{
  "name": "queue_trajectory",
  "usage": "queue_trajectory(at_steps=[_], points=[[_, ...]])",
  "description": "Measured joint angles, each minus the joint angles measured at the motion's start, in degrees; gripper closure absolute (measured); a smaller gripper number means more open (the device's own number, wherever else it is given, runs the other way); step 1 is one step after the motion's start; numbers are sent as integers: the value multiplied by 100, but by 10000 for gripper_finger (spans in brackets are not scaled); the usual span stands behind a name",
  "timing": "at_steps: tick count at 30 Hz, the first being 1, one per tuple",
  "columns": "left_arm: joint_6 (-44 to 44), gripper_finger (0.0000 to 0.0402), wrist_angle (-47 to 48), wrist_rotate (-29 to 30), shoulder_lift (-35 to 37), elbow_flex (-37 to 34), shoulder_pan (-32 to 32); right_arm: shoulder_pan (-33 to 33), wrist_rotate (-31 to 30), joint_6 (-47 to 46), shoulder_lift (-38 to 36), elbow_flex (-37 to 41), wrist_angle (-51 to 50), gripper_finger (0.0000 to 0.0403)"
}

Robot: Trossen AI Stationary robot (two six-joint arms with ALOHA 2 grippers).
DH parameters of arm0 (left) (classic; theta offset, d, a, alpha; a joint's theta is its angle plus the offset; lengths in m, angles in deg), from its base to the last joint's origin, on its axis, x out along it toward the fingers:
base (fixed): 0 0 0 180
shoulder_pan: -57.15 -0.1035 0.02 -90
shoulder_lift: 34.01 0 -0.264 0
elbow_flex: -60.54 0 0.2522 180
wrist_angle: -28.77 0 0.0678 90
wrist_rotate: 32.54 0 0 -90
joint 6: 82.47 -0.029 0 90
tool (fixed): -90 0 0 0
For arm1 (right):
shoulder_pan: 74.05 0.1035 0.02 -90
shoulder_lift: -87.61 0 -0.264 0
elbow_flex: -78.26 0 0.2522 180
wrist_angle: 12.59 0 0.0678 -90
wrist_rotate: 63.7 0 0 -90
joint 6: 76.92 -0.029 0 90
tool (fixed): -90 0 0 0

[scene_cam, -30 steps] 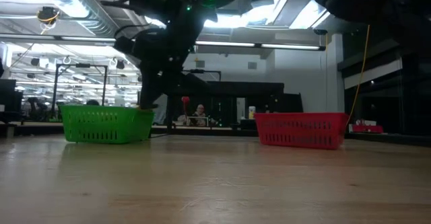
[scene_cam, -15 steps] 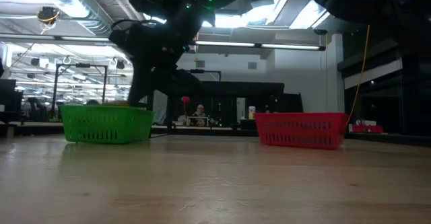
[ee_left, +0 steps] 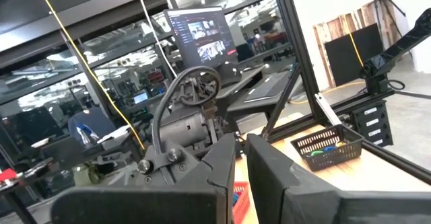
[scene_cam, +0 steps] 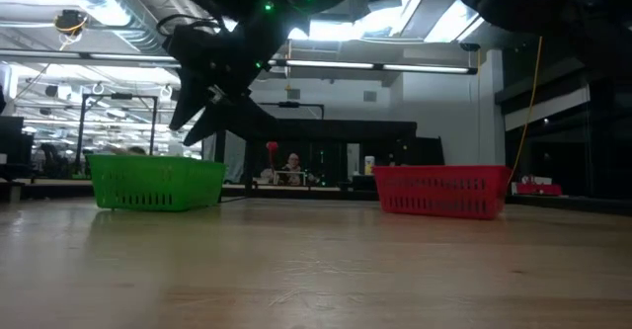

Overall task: Pick & Place Office Desk Supplies
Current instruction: Put the green bin on the shelf

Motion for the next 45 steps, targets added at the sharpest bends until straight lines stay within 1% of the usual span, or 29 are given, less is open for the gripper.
queue_trajectory(at_steps=[3, 5, 8, 10, 13, 16, 20, 24, 26, 28, 30, 33, 34, 36, 42, 45], points=[[5, 366, 0, 0, 0, 0, 0, 2, -479, -15, 0, 0, -6, 232], [39, 366, 10, 0, 0, 0, 0, 2, -950, -178, 0, 0, -14, 226], [80, 366, 175, 2, 0, 0, -1, 1, -1766, -739, 0, 0, -24, 223], [138, 366, 374, 52, 0, 0, -20, -3, -2140, -1223, 0, 0, -97, 223], [229, 366, 859, 275, -13, 76, -73, 7, -2155, -1710, 0, 0, -413, 223], [584, 366, 1504, 427, -56, 348, -145, 50, -2213, -2109, -1, 2, -644, 222], [1238, 366, 2425, 456, -59, 679, -166, 84, -2350, -2745, -3, 2, -1058, 222], [1797, 366, 3178, 452, -52, 737, -164, 104, -2495, -3390, -39, 2, -1489, 227], [1989, 366, 3480, 455, -132, 719, -161, 115, -2499, -3683, -39, 2, -1746, 240], [2136, 366, 3628, 458, -245, 692, -160, 126, -2494, -4017, -39, 2, -1992, 265], [2234, 366, 3656, 463, -366, 691, -160, 134, -2454, -4403, -40, 2, -2248, 304], [2355, 366, 3713, 463, -605, 691, -160, 167, -2442, -4979, -39, 2, -2597, 380], [2415, 366, 3807, 463, -685, 691, -160, 183, -2454, -5142, -39, 2, -2660, 390], [2514, 366, 4060, 464, -865, 689, -160, 229, -2473, -5434, -39, 2, -2733, 392], [2390, 366, 4018, 459, -1204, 695, -158, 443, -2497, -5745, -43, 2, -2866, 400], [2376, 366, 4026, 462, -1230, 695, -157, 529, -2743, -5928, -109, 2, -3045, 400]])
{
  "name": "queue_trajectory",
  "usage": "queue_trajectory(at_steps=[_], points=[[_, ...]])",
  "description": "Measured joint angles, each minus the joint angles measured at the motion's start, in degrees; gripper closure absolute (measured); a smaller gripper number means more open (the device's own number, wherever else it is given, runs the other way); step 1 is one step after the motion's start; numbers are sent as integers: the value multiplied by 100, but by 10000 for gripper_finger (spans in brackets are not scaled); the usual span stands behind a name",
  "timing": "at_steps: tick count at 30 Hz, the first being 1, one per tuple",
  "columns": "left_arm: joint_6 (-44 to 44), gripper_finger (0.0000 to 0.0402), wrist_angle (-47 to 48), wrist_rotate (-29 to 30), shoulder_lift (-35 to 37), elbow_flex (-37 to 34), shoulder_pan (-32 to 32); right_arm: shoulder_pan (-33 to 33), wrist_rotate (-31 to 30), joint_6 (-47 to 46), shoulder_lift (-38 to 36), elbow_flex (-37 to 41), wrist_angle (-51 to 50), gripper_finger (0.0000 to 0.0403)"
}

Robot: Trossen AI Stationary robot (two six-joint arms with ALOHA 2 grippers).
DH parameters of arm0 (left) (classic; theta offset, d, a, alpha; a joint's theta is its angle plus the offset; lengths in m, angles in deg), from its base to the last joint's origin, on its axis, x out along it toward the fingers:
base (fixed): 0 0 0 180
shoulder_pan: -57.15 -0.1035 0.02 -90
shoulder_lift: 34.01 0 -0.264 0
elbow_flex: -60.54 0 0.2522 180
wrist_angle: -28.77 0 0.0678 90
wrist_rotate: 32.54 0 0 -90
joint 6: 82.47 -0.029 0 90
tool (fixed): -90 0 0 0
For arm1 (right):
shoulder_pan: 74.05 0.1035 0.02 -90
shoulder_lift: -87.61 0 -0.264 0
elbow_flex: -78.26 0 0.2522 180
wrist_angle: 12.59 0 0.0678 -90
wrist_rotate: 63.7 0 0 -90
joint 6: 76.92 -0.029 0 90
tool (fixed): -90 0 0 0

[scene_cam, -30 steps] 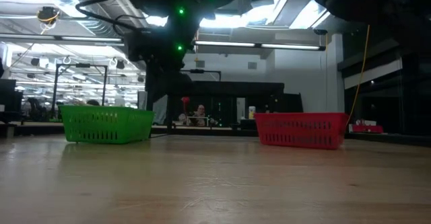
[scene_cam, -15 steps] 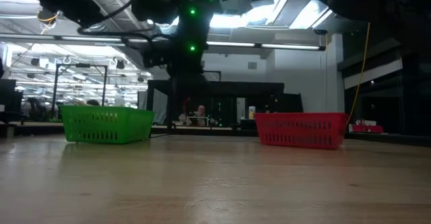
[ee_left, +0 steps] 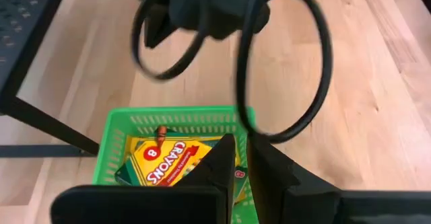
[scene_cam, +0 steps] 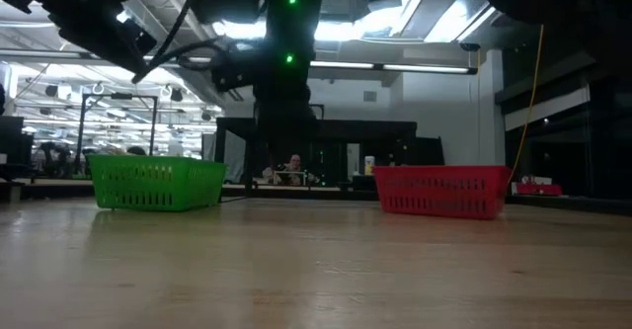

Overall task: Pick & Place Office Desk Supplies
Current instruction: Put the green bin on the shelf

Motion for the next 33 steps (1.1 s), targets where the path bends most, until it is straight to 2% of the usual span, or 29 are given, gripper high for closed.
queue_trajectory(at_steps=[4, 8, 16, 22, 33], points=[[4, 366, -2, 135, 28, 0, -2, 35, -341, -493, -189, -2, -499, 401], [2, 366, -3, 213, 22, 0, -2, 22, -355, -1036, -212, -2, -1010, 401], [210, 366, 32, 337, -210, 0, -2, 76, -354, -1188, -214, -2, -1120, 402], [493, 366, 105, 470, -836, 0, -59, 135, -362, -1264, -269, -2, -1155, 402], [772, 366, 155, 322, -2271, 0, -706, 343, -354, -1378, -306, -2, -1203, 403]])
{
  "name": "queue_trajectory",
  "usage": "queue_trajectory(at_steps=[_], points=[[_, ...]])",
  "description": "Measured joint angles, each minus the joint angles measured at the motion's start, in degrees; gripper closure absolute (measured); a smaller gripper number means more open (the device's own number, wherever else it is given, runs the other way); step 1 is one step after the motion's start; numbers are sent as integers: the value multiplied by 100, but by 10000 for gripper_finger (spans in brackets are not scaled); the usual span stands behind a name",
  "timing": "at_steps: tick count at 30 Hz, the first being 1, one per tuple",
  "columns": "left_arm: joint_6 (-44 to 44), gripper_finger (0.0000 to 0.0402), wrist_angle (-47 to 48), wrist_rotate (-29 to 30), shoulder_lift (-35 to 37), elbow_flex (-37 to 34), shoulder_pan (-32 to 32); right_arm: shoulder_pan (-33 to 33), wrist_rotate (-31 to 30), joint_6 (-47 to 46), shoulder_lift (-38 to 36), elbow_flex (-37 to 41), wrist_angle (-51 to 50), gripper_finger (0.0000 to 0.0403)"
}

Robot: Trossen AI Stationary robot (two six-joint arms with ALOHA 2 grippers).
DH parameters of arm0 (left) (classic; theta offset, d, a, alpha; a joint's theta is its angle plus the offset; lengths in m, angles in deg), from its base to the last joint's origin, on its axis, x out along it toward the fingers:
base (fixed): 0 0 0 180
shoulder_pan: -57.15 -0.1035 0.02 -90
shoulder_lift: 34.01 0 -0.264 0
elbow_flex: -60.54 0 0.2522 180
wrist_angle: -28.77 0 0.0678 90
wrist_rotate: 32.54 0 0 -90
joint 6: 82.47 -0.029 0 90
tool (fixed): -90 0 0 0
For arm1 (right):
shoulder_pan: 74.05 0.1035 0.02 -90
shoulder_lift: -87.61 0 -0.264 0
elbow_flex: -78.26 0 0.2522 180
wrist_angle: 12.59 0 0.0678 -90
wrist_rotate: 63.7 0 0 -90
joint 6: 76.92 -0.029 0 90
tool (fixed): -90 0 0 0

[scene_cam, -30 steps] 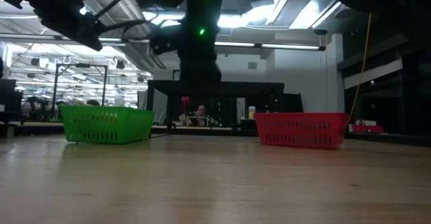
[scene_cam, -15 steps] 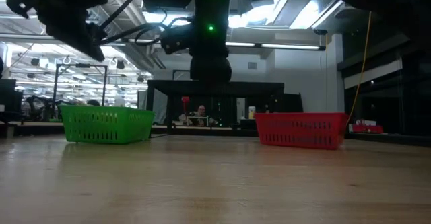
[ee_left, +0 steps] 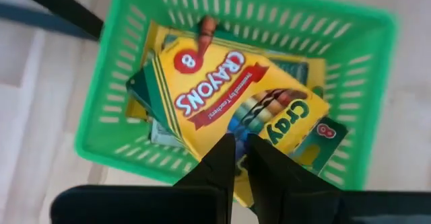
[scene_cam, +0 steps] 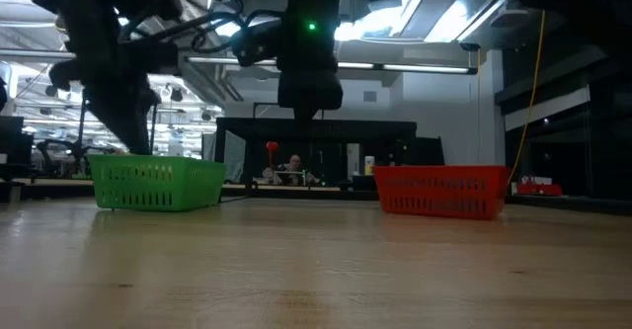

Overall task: Pick & Place Office Desk Supplies
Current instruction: Put the green bin on the shelf

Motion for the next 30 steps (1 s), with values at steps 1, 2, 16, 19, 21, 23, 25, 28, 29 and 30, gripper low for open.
queue_trajectory(at_steps=[1, 2, 16, 19, 21, 23, 25, 28, 29, 30], points=[[-1, 366, -11, -60, -121, 0, -59, 13, 0, -1, 0, 0, 1, 403], [0, 366, -31, -108, -238, 7, -113, 22, -2, -1, 0, 0, 1, 403], [-905, 366, -1610, -446, -719, 181, -324, 45, -122, 20, 2, 0, 42, 403], [-883, 366, -1644, -435, -454, 301, -287, 66, -159, 66, -3, 0, 65, 403], [-880, 366, -1641, -426, -213, 304, -210, 91, -196, 58, -40, 0, 113, 403], [-905, 366, -1642, -424, 57, 304, -109, 150, -421, -16, -129, 0, 199, 403], [-945, 366, -1698, -335, 363, 304, 14, 242, -641, -27, -260, 0, 399, 403], [-1165, 366, -1873, -238, 901, 268, 236, 390, -586, 167, -479, 0, 900, 403], [-1220, 366, -1969, -238, 1098, 231, 312, 433, -422, 342, -556, 0, 1136, 403], [-1273, 366, -2039, -254, 1304, 183, 388, 469, -207, 518, -625, 0, 1393, 403]])
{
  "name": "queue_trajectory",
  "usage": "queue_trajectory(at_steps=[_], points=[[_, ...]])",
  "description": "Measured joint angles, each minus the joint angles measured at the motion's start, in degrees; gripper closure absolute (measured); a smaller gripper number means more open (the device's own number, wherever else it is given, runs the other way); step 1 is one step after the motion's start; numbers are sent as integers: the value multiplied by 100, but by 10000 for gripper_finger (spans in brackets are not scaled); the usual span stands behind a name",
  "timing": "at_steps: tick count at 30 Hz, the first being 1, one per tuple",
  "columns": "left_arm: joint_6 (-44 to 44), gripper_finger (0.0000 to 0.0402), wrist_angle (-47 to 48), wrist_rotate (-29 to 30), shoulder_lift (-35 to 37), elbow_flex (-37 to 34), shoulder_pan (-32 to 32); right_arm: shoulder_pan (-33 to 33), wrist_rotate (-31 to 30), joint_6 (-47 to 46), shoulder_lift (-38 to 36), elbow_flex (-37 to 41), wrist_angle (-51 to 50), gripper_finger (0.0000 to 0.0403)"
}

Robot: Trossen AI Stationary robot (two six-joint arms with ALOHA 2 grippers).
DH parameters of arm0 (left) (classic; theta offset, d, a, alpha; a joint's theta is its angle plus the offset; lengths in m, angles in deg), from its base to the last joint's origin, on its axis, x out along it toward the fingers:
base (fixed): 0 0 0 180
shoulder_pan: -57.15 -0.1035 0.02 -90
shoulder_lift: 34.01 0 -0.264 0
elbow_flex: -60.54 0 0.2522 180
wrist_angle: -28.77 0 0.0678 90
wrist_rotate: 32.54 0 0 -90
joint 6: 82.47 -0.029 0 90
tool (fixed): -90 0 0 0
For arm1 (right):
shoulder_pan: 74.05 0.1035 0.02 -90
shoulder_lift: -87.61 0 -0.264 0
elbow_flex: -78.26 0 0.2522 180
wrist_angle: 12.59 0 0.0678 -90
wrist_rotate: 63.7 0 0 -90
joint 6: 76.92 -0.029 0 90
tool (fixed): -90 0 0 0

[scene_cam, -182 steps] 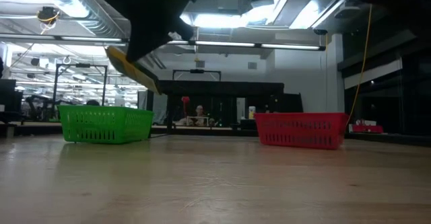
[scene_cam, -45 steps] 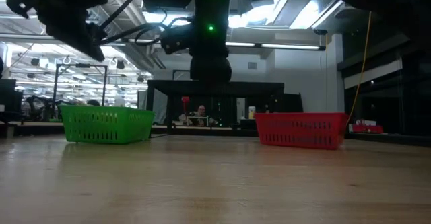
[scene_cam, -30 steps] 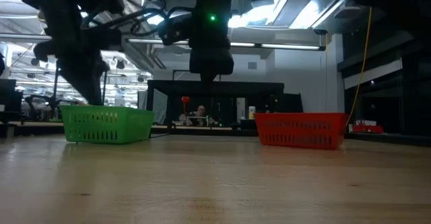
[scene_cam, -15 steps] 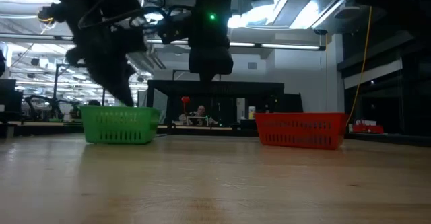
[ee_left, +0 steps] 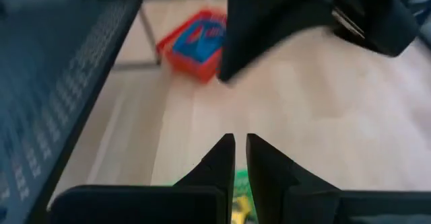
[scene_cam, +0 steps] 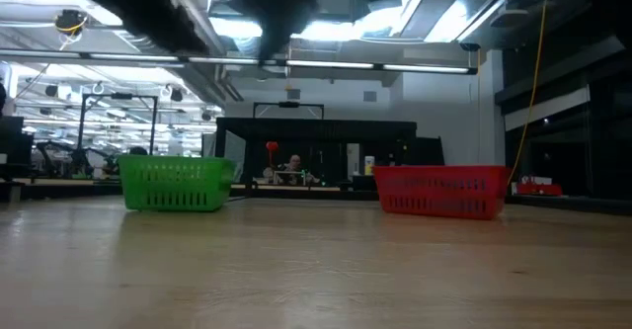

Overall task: Pick & Place Office Desk Supplies
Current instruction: Put the green bin on the shelf

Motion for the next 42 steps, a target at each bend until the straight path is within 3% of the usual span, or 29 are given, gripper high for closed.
queue_trajectory(at_steps=[6, 12, 18, 29, 34, 42], points=[[-51, 366, 49, -74, 1177, -243, 376, 77, 2668, 1069, -207, -3, 1497, 403], [-53, 366, 369, -13, 1941, -283, 677, 22, 4178, 1164, -219, -2, 1845, 403], [-81, 366, 580, 72, 2270, -283, 831, -41, 6121, 1569, -171, -2, 3269, 403], [-246, 366, 732, 114, 2503, -283, 892, 144, 6558, 1390, -167, -2, 5607, 403], [-254, 366, 728, 71, 2494, -283, 892, 449, 5951, 1120, -213, 4, 5597, 402], [-461, 366, 633, 49, 2497, -283, 892, 765, 5967, 763, -398, 4, 5507, 373]])
